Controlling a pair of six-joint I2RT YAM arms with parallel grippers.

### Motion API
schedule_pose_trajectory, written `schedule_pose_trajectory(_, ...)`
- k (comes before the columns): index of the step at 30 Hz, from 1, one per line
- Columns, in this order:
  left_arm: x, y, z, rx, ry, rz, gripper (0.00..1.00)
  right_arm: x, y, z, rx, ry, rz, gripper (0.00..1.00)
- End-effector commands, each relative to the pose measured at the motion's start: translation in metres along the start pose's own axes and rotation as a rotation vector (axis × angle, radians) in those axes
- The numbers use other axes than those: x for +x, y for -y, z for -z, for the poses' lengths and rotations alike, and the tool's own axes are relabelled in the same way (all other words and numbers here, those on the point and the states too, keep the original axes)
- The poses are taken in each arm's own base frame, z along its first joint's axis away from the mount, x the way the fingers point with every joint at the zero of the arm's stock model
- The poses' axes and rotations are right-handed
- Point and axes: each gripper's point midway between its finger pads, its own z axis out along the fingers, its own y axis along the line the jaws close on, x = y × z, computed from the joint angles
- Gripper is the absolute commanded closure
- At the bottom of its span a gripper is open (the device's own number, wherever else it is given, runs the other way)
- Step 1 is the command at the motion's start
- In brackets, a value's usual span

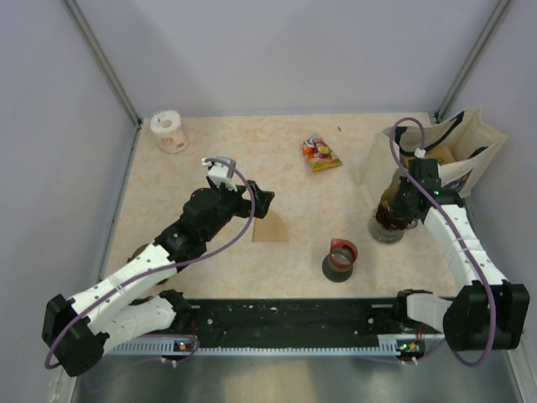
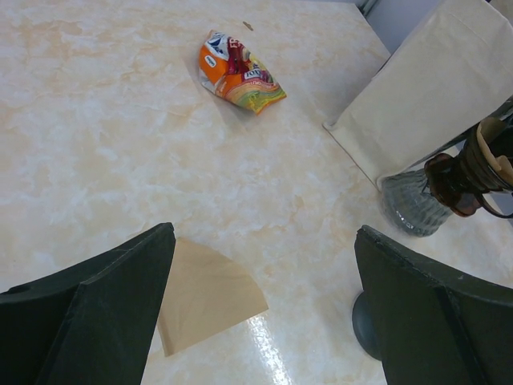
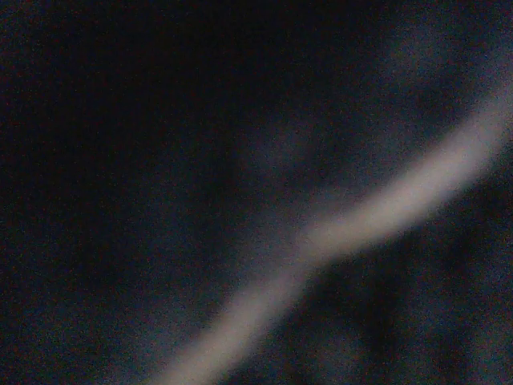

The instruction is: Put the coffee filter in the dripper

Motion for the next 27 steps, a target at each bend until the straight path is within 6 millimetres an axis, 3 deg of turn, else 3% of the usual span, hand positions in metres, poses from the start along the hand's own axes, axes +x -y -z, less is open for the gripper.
schedule_pose_trajectory(1, -0.014, 0.001, 0.0, -0.006, 0.041, -0.005, 0.01, 0.004, 0.001, -0.001, 0.043, -0.027, 0.001, 0.99)
schedule_pose_trajectory(9, -0.013, 0.0, 0.0, -0.007, 0.038, -0.007, 0.01, 0.016, 0.002, -0.006, 0.045, -0.07, 0.009, 0.97)
schedule_pose_trajectory(17, -0.013, -0.001, 0.0, -0.012, 0.039, -0.01, 0.01, 0.01, -0.005, 0.001, 0.011, -0.076, 0.033, 0.94)
schedule_pose_trajectory(27, -0.014, -0.001, 0.001, -0.012, 0.042, -0.012, 0.01, 0.005, -0.006, 0.003, 0.01, -0.07, 0.03, 0.76)
